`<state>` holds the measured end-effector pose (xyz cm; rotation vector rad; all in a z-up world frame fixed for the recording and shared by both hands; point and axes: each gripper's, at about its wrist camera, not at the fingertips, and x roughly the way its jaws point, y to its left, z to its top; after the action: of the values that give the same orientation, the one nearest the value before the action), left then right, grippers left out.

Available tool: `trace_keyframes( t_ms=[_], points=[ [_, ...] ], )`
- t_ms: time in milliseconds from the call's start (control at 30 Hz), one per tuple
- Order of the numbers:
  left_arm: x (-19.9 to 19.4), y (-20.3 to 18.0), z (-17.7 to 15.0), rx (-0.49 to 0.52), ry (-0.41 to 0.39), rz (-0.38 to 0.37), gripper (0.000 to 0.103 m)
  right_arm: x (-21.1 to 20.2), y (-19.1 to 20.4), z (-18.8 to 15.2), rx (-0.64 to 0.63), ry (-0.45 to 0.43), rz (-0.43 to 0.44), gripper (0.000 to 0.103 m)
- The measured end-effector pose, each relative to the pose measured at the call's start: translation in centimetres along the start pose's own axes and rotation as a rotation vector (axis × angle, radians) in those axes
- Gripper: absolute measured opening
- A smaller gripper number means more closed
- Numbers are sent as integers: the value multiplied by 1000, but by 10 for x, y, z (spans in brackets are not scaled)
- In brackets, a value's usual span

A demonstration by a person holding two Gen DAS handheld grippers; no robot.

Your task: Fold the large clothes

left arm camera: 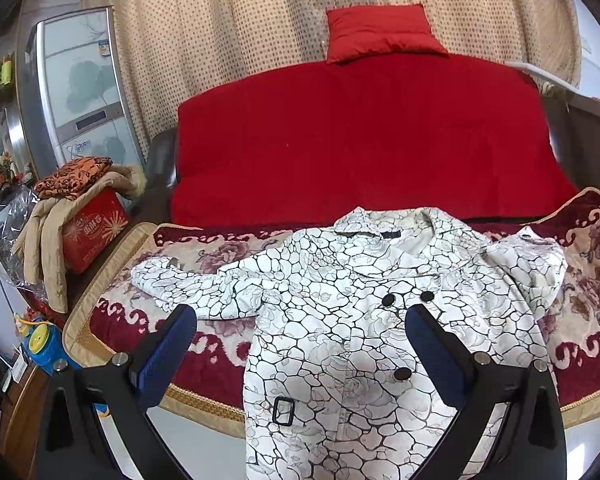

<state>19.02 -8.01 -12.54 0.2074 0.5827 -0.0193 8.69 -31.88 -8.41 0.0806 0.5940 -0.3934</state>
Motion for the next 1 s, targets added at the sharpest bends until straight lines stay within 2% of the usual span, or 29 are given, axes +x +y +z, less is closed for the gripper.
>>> trace_keyframes(
  t_ms=[267, 400, 500, 600, 700, 800, 867, 900, 933, 1000],
  points=[
    [41, -7, 1, 3, 69, 7, 103, 44, -1, 8, -10, 34, -14, 103],
    [78, -9, -10, 11, 173, -6, 103, 72, -12, 14, 9, 50, 4, 103],
    [107, -3, -22, -12, 265, -22, 103, 109, -39, 20, 60, 95, 77, 103],
    [122, 4, -30, -26, 279, -6, 103, 165, -92, 26, 214, 148, 241, 103],
    [130, 7, -31, -24, 270, 7, 103, 231, -153, 21, 435, 238, 269, 103],
    [138, 7, -28, -16, 270, 8, 103, 299, -204, 9, 696, 311, 347, 100],
    [144, 5, -26, -12, 273, 11, 103, 335, -220, 0, 840, 345, 393, 88],
    [146, 6, -25, -12, 274, 10, 103, 345, -223, -2, 868, 357, 410, 84],
    [148, 6, -25, -11, 274, 11, 103, 360, -224, -4, 887, 380, 423, 77],
    [150, 5, -24, -6, 276, 8, 103, 388, -220, -7, 926, 424, 424, 73]
  ],
)
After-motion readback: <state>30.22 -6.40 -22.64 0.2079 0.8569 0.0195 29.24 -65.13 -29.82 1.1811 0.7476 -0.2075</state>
